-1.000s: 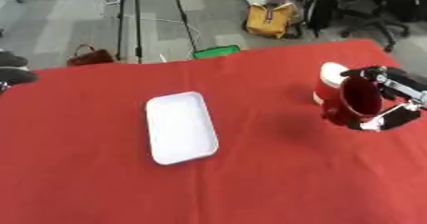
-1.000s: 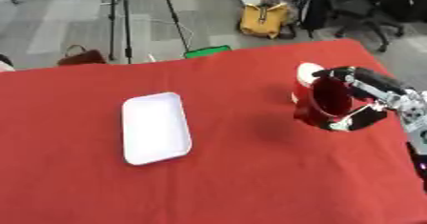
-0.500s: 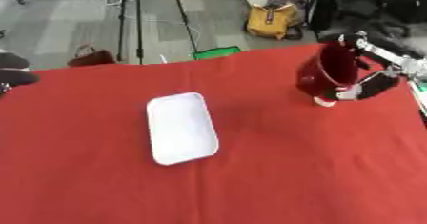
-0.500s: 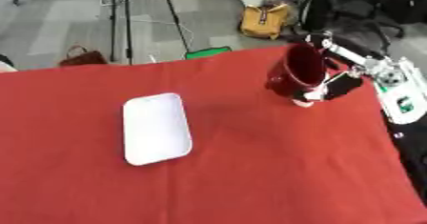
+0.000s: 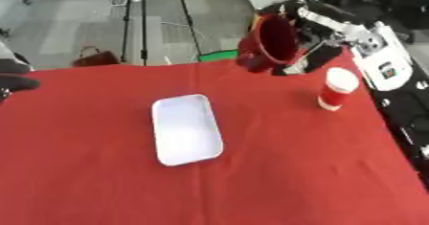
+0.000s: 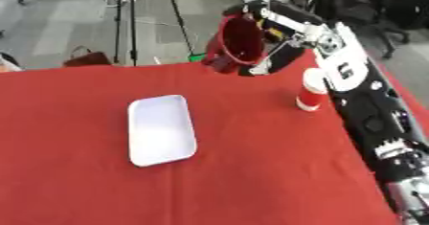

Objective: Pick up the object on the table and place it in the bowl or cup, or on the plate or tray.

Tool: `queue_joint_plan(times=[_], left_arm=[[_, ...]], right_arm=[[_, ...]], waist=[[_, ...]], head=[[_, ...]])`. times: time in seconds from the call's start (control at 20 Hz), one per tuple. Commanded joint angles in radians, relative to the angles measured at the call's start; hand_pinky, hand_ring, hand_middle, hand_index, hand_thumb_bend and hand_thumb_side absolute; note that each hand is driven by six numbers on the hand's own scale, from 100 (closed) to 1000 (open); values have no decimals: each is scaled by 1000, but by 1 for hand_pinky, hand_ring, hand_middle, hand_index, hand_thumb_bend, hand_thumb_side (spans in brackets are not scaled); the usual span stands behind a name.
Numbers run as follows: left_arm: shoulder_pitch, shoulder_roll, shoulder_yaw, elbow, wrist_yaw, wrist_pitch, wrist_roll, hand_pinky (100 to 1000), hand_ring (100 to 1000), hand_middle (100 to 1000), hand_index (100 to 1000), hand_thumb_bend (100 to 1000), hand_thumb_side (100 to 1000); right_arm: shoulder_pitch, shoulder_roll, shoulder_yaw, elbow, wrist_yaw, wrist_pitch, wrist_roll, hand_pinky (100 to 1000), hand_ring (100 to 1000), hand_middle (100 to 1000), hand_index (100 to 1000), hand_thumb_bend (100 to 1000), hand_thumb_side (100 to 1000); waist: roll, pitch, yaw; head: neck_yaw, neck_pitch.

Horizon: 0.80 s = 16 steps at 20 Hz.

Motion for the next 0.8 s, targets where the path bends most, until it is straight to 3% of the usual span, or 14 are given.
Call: queue_joint_plan(times=[0.05, 0.4, 0.8], left_arm=[[-18, 25, -6, -21, 9, 1, -11, 751, 653, 681, 787, 952, 689], [-39, 15, -18, -21, 25, -2, -26, 751, 654, 682, 787, 952, 687], [-44, 11, -21, -21, 31, -3, -33, 751, 654, 682, 787, 951, 688]], right_arm=[[-53, 26, 14, 35, 43, -344, 344, 113, 457, 738, 811, 205, 100], [-96, 142, 49, 157, 210, -344, 344, 141, 469, 744, 810, 211, 100], [-79, 213, 33, 253, 391, -344, 344, 182, 487, 749, 809, 217, 107]], waist=[[-1, -20, 7], [4, -16, 43], [6, -13, 56]], head=[[-9, -10], [-29, -16], [-40, -21]])
